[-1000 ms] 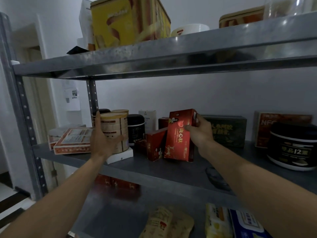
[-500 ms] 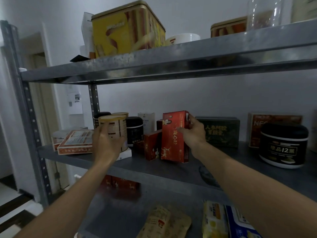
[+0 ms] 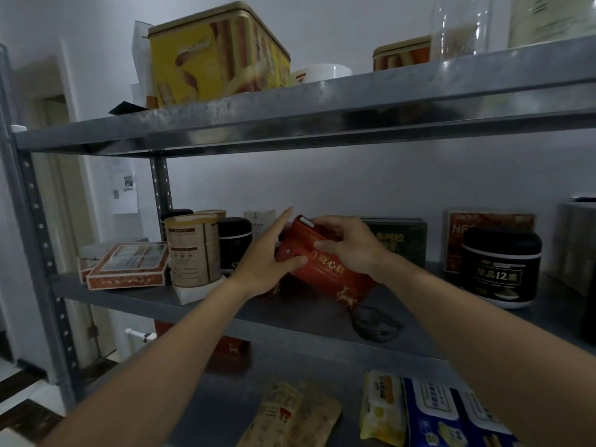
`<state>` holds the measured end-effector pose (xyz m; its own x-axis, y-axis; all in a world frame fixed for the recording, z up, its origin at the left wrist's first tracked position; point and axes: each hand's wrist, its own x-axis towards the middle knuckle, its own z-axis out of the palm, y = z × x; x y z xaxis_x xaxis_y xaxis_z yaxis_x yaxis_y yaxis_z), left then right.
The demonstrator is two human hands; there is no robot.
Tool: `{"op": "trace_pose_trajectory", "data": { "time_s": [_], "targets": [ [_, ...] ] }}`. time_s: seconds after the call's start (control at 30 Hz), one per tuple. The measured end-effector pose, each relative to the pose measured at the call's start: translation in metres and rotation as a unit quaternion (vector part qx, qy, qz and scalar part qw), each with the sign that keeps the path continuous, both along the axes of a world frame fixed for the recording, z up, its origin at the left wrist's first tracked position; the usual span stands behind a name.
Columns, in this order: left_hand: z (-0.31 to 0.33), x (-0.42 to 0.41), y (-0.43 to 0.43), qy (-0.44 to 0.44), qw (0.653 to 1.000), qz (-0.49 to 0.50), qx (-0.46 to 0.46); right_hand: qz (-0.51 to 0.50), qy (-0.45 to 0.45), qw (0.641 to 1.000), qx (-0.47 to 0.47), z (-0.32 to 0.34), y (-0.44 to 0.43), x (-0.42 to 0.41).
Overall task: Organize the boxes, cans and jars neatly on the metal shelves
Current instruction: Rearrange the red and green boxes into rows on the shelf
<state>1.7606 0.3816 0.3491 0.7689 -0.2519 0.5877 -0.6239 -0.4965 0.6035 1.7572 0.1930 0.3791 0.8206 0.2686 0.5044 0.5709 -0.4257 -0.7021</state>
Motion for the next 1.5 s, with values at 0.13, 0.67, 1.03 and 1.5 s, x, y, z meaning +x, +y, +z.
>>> {"op": "trace_pose_trajectory", "data": {
  "time_s": [0.13, 0.67, 1.03, 1.5],
  "targets": [
    [-0.022, 0.011, -0.003, 0.015, 0.999, -0.046, -0.018, -0.026, -0.004, 0.995, -0.100, -0.009, -0.018, 0.005],
    [-0.064, 0.030, 0.028, -0.096, 0.948, 0.271, -0.136, -0.030, 0.094, 0.973, 0.210, -0.085, -0.054, 0.013],
    [-0.057, 0.042, 0.026, 0.045, 0.970, 0.165, -0.174, -0.014, 0.122, 0.965, 0.232, -0.089, -0.059, 0.020],
    [-0.053, 0.059, -0.023, 0.124, 0.984, -0.005, -0.126, -0.053, 0.167, 0.957, 0.230, -0.084, -0.119, 0.010]
  ]
}}
